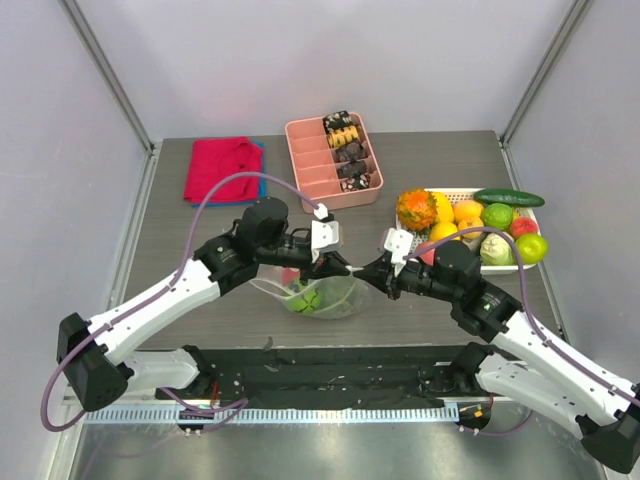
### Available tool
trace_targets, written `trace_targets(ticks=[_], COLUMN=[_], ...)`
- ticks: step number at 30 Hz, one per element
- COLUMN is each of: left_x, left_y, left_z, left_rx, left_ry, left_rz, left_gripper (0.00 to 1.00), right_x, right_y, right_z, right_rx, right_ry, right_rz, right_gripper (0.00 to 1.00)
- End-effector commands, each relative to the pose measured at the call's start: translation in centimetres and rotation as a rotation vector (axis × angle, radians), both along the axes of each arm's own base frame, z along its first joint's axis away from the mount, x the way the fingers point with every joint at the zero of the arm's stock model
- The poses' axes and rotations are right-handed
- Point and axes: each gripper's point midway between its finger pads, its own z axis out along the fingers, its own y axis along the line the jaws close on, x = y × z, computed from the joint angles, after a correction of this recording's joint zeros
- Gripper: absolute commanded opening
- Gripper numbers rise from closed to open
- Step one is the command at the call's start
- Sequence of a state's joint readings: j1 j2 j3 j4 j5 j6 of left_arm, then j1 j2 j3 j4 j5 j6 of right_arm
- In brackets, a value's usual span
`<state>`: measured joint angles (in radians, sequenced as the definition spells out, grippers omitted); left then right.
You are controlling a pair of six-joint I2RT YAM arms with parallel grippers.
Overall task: Place the food in the zip-top bag and seal the zipper
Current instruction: Zip the zipper food storage bag at the center of the board.
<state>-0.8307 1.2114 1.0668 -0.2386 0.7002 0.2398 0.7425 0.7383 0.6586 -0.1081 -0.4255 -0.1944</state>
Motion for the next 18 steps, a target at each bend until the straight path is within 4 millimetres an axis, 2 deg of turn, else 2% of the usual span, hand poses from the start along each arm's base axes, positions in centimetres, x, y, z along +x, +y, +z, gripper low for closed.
trace_targets(ticks=[1, 8, 18], left_x=[0.1, 0.2, 1.0], left_y=[2.6, 6.3, 12.6], left_z=[-1.2, -2.4, -2.5], left_rx=[0.085, 0.173, 0.284], left_ry=[0.017, 0.026, -0.07], left_rz=[0.031, 0.083, 0.235], left_gripper=[0.0, 0.0, 0.0], right_x=[0.4, 1.3, 2.6], right_y=[-1.0, -2.5, -5.0], right_z=[3.3, 2.9, 2.6], right_rx=[0.103, 0.091, 0.092], right_ry=[-0.062, -0.045, -0.016], right_rz=[-0.073, -0.182, -0.352], right_gripper=[0.01, 0.01, 0.01])
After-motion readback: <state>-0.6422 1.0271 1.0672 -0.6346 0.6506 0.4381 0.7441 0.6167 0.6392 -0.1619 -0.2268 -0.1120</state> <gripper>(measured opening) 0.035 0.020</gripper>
